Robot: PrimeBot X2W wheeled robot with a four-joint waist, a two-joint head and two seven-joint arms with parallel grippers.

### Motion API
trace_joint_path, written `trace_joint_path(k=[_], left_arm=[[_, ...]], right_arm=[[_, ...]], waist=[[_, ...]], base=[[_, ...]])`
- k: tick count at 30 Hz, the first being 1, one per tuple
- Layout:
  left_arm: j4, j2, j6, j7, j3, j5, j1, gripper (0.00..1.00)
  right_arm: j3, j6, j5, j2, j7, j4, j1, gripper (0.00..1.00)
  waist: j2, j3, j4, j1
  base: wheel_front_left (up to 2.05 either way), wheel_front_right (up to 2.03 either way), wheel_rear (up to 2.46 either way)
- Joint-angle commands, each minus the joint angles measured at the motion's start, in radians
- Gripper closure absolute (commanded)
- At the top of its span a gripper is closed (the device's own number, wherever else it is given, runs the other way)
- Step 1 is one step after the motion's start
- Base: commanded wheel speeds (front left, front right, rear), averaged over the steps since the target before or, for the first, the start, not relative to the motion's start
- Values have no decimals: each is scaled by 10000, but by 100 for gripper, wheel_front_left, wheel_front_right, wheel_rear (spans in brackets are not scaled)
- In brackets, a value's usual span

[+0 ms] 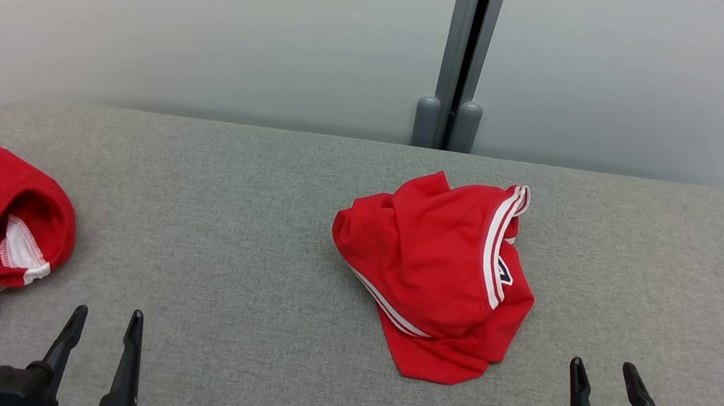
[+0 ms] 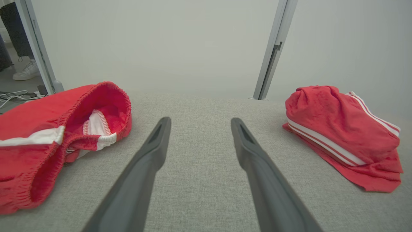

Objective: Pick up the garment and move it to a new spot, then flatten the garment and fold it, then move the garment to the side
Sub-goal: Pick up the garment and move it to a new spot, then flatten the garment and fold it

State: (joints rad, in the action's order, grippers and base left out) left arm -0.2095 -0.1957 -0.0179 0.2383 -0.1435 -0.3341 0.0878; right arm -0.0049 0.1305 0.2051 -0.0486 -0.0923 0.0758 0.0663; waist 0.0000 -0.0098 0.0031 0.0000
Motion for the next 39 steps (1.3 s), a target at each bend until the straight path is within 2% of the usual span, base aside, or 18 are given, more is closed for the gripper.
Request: trace_joint_path(k=[1,20,26,34,39], left_arm=[[64,-49,17,-46,-16,29,-155,0],[608,-18,274,-301,-164,-105,-229,0],[720,-3,304,-342,-188,-161,-359,0],[887,1,296,-416,-342,-132,-709,0],[927,-37,273,-419,-403,-150,-807,0]], right_arm=[[-1,5,39,-32,5,18,-83,0],[225,5,288,-32,-113,160,-408,0],[632,5,353,-36,358,335,-1578,0],[101,5,771,-28,2657,2441,-3420,0],[-170,5,1016,-31,3557,3911,-4147,0]], waist=[[0,5,5,0],[0,251,202,0],[0,479,415,0],[0,810,966,0],[0,935,1264,0]], base=[[0,0,0],[0,0,0],[0,0,0],[0,0,0],[0,0,0]])
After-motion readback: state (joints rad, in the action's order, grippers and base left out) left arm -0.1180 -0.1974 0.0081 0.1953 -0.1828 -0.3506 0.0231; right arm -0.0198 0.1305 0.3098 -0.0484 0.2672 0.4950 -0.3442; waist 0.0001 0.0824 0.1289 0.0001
